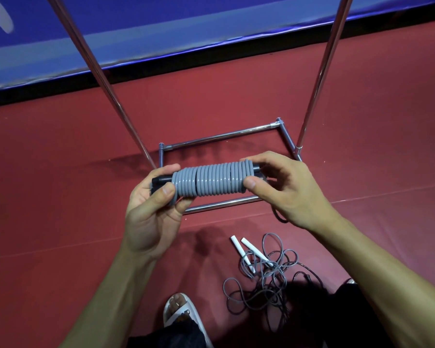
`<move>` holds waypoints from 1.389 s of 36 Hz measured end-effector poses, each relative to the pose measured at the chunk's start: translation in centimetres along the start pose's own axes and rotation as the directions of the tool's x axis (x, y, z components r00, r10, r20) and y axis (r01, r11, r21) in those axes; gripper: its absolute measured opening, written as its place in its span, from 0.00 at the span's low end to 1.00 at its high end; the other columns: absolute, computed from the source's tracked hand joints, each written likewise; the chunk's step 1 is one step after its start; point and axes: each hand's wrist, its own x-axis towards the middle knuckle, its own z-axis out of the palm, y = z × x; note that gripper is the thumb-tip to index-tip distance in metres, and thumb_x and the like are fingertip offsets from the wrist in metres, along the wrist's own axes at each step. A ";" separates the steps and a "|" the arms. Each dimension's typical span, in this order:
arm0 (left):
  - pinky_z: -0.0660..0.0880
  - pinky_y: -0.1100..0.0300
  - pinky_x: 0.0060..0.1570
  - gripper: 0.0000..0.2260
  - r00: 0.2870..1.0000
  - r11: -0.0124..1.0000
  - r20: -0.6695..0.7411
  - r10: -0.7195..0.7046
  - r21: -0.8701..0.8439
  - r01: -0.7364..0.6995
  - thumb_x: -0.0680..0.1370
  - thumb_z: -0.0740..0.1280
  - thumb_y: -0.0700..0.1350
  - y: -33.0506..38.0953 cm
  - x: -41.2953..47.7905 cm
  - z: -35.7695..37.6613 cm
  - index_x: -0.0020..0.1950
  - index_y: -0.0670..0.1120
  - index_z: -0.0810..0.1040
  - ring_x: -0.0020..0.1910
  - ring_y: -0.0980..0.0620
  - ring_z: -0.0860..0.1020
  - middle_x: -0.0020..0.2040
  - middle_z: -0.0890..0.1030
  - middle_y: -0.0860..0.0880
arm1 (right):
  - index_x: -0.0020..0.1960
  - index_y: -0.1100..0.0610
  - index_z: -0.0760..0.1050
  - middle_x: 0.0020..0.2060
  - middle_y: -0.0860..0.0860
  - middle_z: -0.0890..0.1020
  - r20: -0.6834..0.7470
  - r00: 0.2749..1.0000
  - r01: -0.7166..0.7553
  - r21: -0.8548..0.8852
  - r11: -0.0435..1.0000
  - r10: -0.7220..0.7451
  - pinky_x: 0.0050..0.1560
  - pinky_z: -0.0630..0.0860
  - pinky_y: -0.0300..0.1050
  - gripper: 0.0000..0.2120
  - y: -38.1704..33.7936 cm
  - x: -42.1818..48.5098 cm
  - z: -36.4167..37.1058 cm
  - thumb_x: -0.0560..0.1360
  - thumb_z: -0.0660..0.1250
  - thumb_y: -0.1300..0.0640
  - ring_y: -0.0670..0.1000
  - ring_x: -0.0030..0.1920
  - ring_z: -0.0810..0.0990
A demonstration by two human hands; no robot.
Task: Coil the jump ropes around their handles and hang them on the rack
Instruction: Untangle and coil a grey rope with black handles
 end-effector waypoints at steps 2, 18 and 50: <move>0.81 0.62 0.41 0.21 1.000 1.000 -0.003 0.003 -0.007 -0.003 0.56 0.83 0.50 0.0 0.0 0.0 0.46 0.47 0.86 0.40 0.53 0.82 0.43 0.83 0.48 | 0.53 0.48 0.78 0.48 0.51 0.82 0.004 1.000 0.016 -0.009 1.000 -0.016 0.49 0.77 0.59 0.17 0.0 -0.1 0.1 0.69 0.70 0.41 0.56 0.47 0.81; 0.81 0.63 0.37 0.20 1.000 1.000 -0.008 0.021 -0.023 -0.021 0.57 0.83 0.49 0.1 0.0 0.7 0.46 0.46 0.86 0.39 0.51 0.83 0.43 0.83 0.46 | 0.49 0.47 0.79 0.37 0.46 0.81 -0.080 0.997 -0.014 0.043 0.999 0.018 0.37 0.70 0.33 0.10 -0.4 -0.4 1.2 0.70 0.74 0.46 0.41 0.34 0.75; 0.80 0.57 0.48 0.11 0.975 0.995 -0.209 0.080 0.080 -0.065 0.70 0.66 0.38 -2.5 0.6 2.7 0.51 0.43 0.79 0.44 0.54 0.80 0.44 0.80 0.47 | 0.33 0.68 0.76 0.27 0.47 0.57 -0.431 0.889 -0.203 -0.072 0.977 0.153 0.31 0.58 0.45 0.22 -1.0 -0.8 3.3 0.78 0.68 0.52 0.49 0.31 0.55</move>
